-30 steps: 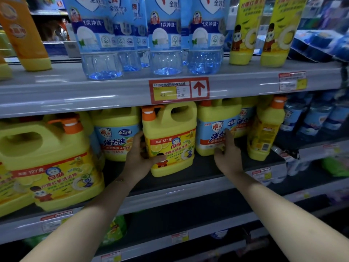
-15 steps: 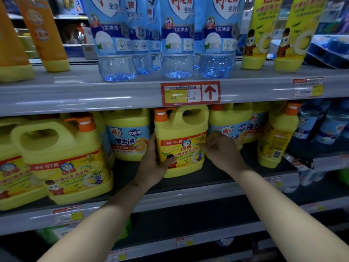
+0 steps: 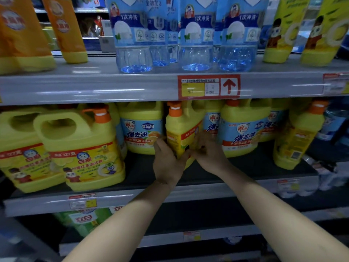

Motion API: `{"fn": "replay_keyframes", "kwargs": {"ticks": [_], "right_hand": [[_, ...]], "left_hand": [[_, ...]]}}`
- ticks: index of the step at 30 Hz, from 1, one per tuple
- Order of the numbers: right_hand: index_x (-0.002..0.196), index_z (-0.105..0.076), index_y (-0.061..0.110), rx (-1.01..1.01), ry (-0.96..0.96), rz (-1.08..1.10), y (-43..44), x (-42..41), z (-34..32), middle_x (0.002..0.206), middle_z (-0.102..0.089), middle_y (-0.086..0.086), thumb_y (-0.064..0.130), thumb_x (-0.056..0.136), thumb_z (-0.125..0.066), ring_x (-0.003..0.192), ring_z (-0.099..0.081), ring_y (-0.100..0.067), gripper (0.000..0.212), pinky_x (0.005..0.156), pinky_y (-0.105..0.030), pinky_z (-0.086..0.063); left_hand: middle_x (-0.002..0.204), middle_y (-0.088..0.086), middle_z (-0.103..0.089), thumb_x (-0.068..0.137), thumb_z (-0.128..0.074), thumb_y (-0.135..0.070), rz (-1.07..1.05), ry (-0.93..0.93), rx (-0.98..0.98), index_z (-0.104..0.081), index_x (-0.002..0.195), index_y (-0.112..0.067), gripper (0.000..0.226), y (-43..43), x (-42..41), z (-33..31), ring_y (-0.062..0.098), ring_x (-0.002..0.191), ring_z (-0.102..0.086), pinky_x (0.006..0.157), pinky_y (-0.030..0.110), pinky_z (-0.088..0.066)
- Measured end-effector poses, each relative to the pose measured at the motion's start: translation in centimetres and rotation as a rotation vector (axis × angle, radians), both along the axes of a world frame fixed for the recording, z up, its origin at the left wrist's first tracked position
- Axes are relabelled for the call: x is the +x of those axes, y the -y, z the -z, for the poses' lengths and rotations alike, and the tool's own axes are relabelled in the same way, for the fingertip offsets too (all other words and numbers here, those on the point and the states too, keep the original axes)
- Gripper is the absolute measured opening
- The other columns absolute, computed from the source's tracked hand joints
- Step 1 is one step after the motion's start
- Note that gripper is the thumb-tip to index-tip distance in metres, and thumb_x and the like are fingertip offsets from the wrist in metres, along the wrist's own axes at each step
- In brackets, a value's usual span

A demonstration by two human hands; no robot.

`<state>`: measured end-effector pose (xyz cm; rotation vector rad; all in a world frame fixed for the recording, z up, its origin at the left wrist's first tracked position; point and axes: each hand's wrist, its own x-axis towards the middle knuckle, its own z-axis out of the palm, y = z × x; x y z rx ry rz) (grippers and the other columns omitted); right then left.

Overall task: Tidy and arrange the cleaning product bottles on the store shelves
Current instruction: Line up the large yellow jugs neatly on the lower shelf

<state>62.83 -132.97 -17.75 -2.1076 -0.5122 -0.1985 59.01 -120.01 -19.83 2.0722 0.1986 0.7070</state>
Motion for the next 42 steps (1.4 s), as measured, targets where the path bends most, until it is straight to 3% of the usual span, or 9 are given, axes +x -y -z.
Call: {"fn": "replay_keyframes", "kwargs": {"ticks": [6, 9, 14, 19, 22, 26, 30, 35, 42], "right_hand": [[0.139, -0.041, 0.023, 0.039, -0.170, -0.160, -0.6, 1.2, -0.2, 0.124, -0.055, 0.010, 0.012, 0.092, -0.056, 0.113, -0.051, -0.004, 0.050, 0.090, -0.017, -0.039], [0.124, -0.053, 0.007, 0.016, -0.083, 0.017, -0.7, 2.7, 0.4, 0.114, -0.064, -0.003, 0.004, 0.091, -0.052, 0.106, -0.059, -0.016, 0.033, 0.072, -0.006, -0.038], [0.096, -0.051, 0.002, 0.044, 0.147, 0.265, -1.9, 1.3, 0.7, 0.081, -0.054, -0.003, -0.002, 0.083, -0.058, 0.074, -0.053, -0.018, 0.015, 0.050, -0.011, -0.031], [0.096, -0.050, 0.013, -0.027, 0.511, 0.029, -4.2, -2.3, 0.8, 0.084, -0.057, -0.007, 0.015, 0.080, -0.050, 0.069, -0.055, -0.019, 0.016, 0.054, -0.025, -0.043], [0.111, -0.055, 0.008, -0.024, 0.419, -0.133, -6.9, -2.3, 0.3, 0.101, -0.062, -0.010, 0.014, 0.083, -0.053, 0.088, -0.061, -0.021, 0.029, 0.069, -0.037, -0.054], [0.137, -0.036, 0.008, 0.112, 0.119, 0.000, -10.9, 0.9, -0.1, 0.132, -0.051, -0.012, 0.012, 0.078, -0.072, 0.120, -0.052, -0.025, 0.069, 0.095, -0.035, -0.048], [0.136, -0.031, 0.011, 0.250, -0.147, 0.056, -13.8, 3.1, -0.3, 0.134, -0.048, -0.010, 0.015, 0.070, -0.082, 0.124, -0.049, -0.024, 0.084, 0.100, -0.038, -0.044], [0.129, -0.038, 0.006, 0.106, -0.123, 0.282, -15.0, 3.4, -0.5, 0.133, -0.040, -0.015, 0.035, 0.061, -0.087, 0.125, -0.040, -0.031, 0.088, 0.101, -0.040, -0.039], [0.123, -0.036, 0.010, 0.440, -0.183, 0.152, -15.5, 1.0, -0.1, 0.123, -0.058, -0.010, 0.021, 0.060, -0.089, 0.109, -0.058, -0.026, 0.083, 0.088, -0.034, -0.048]], "left_hand": [[0.106, 0.006, -0.038, 0.071, -0.077, -0.023, 0.034, 0.110, -0.014, -0.040, 0.104, -0.006, 0.052, 1.4, -1.1, 1.8, 0.026, 0.099, -0.047, 0.083, 0.041, -0.049], [0.108, 0.003, -0.035, 0.075, -0.068, -0.015, 0.122, 0.114, -0.003, -0.042, 0.109, -0.005, 0.043, 1.5, -1.3, 2.6, 0.019, 0.102, -0.043, 0.090, 0.037, -0.046], [0.124, -0.002, -0.030, 0.084, -0.057, 0.003, 0.346, -0.020, 0.008, -0.041, 0.135, -0.008, 0.054, 0.7, -2.0, 2.4, 0.001, 0.111, -0.038, 0.094, -0.001, -0.027], [0.115, 0.000, -0.053, 0.084, -0.054, -0.028, 0.448, -0.267, 0.036, -0.055, 0.121, -0.018, 0.039, -1.0, -1.9, 1.2, 0.007, 0.103, -0.054, 0.084, 0.017, -0.045], [0.111, 0.004, -0.059, 0.081, -0.050, -0.031, 0.322, -0.261, 0.044, -0.057, 0.116, -0.018, 0.038, -3.3, -2.6, 1.4, 0.014, 0.104, -0.057, 0.084, 0.027, -0.050], [0.116, 0.002, -0.058, 0.086, -0.058, -0.021, 0.185, -0.249, 0.014, -0.053, 0.120, -0.022, 0.034, -7.0, -4.3, 1.4, 0.016, 0.111, -0.055, 0.096, 0.037, -0.047], [0.124, -0.002, -0.051, 0.087, -0.062, -0.012, 0.141, -0.227, -0.036, -0.042, 0.132, -0.018, 0.049, -9.1, -5.9, 1.2, 0.011, 0.113, -0.050, 0.098, 0.028, -0.043], [0.116, -0.009, -0.047, 0.090, -0.061, -0.011, 0.177, -0.237, -0.069, -0.035, 0.136, -0.018, 0.053, -10.1, -6.8, 0.8, 0.006, 0.107, -0.048, 0.088, 0.019, -0.038], [0.110, -0.022, -0.046, 0.087, -0.063, -0.005, 0.206, -0.183, -0.118, -0.030, 0.120, -0.031, 0.053, -9.8, -6.5, 0.6, 0.005, 0.112, -0.047, 0.091, 0.017, -0.038]]}}
